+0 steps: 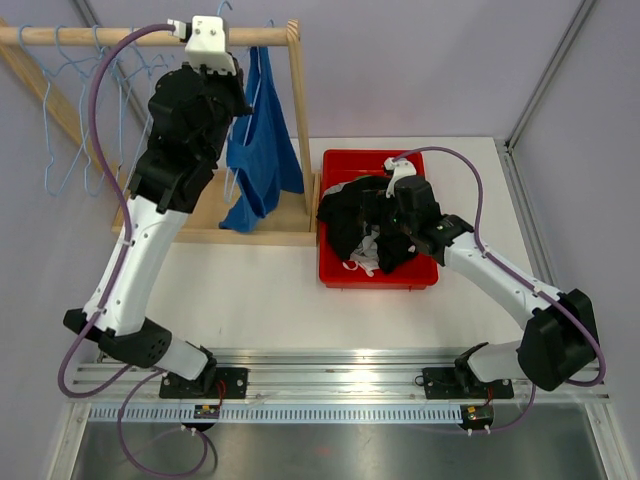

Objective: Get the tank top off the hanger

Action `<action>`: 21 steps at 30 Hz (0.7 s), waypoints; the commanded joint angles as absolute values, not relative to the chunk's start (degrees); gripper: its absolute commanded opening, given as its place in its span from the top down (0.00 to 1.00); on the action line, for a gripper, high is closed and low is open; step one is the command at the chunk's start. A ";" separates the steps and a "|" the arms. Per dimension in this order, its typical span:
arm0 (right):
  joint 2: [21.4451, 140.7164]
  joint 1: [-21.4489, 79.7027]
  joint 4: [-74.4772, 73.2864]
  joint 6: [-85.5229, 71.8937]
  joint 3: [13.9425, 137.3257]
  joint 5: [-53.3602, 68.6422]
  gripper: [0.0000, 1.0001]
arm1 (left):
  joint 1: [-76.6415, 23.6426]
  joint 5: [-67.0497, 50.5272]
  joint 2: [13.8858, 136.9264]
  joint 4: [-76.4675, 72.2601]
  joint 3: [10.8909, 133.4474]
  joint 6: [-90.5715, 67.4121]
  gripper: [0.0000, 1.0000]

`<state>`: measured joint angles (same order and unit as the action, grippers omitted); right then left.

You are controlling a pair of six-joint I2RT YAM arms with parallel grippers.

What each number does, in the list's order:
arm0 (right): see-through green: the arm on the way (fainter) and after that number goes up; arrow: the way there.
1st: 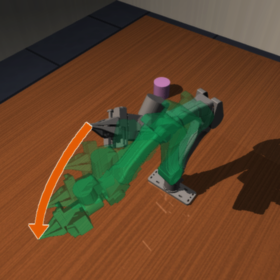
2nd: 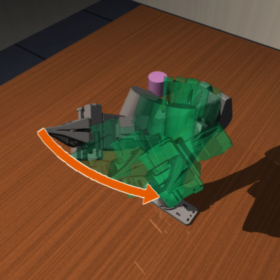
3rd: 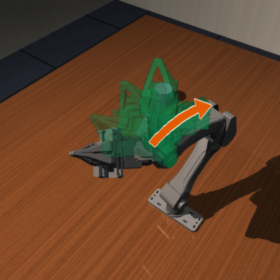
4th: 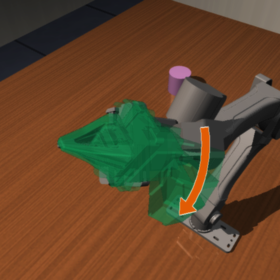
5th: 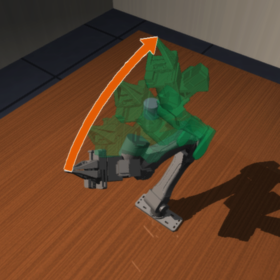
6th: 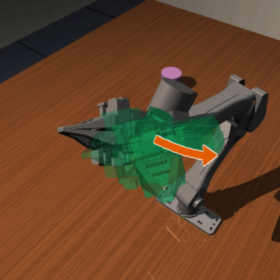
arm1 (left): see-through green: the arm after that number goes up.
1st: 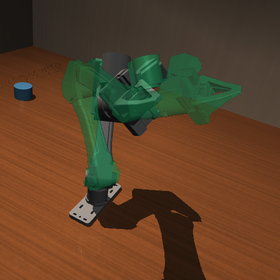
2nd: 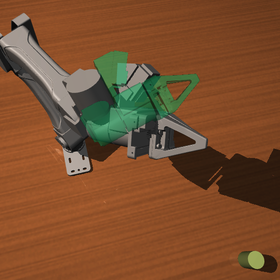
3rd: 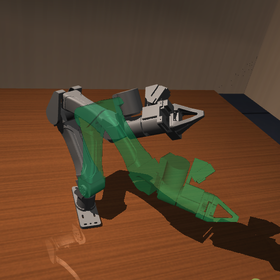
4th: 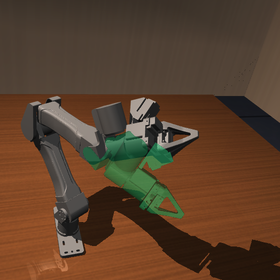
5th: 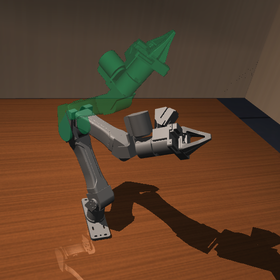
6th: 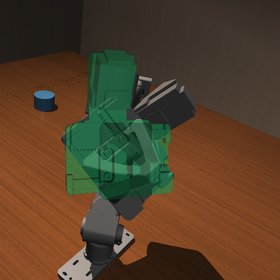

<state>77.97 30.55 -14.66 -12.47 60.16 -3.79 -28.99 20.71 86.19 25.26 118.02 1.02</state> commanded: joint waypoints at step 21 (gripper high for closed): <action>80.07 31.03 -12.66 -12.57 61.08 -3.51 0.01 | -43.67 30.05 49.50 18.19 68.92 3.43 1.00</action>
